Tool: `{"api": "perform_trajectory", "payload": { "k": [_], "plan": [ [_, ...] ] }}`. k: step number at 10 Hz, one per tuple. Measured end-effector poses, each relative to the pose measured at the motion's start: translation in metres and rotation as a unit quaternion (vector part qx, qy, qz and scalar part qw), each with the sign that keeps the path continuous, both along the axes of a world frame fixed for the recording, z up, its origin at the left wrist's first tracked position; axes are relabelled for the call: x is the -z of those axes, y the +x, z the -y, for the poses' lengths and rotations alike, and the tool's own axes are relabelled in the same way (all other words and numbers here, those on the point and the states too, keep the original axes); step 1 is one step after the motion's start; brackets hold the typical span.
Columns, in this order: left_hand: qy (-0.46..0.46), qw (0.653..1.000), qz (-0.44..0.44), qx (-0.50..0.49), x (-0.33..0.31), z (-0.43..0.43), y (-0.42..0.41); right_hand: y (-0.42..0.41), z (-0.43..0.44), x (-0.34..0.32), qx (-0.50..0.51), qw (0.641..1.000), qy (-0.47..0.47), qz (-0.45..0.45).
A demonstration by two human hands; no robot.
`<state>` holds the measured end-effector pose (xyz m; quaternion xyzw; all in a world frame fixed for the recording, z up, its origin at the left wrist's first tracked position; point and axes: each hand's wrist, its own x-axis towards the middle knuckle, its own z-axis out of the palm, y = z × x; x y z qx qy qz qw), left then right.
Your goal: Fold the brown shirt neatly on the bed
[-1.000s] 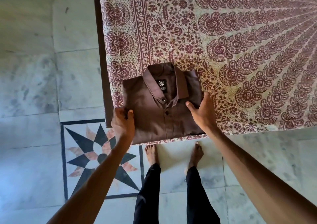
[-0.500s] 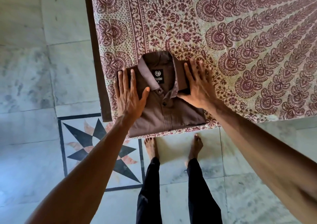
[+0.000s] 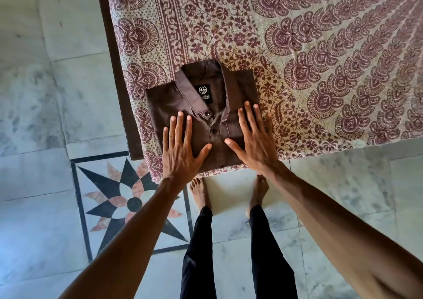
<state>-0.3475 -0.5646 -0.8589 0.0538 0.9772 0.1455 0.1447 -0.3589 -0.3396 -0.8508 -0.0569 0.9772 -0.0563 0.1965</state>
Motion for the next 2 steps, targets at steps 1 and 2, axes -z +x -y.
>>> {"api": "perform_trajectory", "payload": {
  "k": [1,2],
  "plan": [
    [0.043,0.998,-0.008,-0.034,-0.014,0.002,-0.002,0.003,-0.004,-0.016,0.036,0.997,-0.050,-0.034],
    [0.168,0.981,-0.014,-0.097,-0.043,0.004,-0.003,0.009,-0.008,-0.056,0.110,0.973,-0.183,-0.093]
  ]
}}
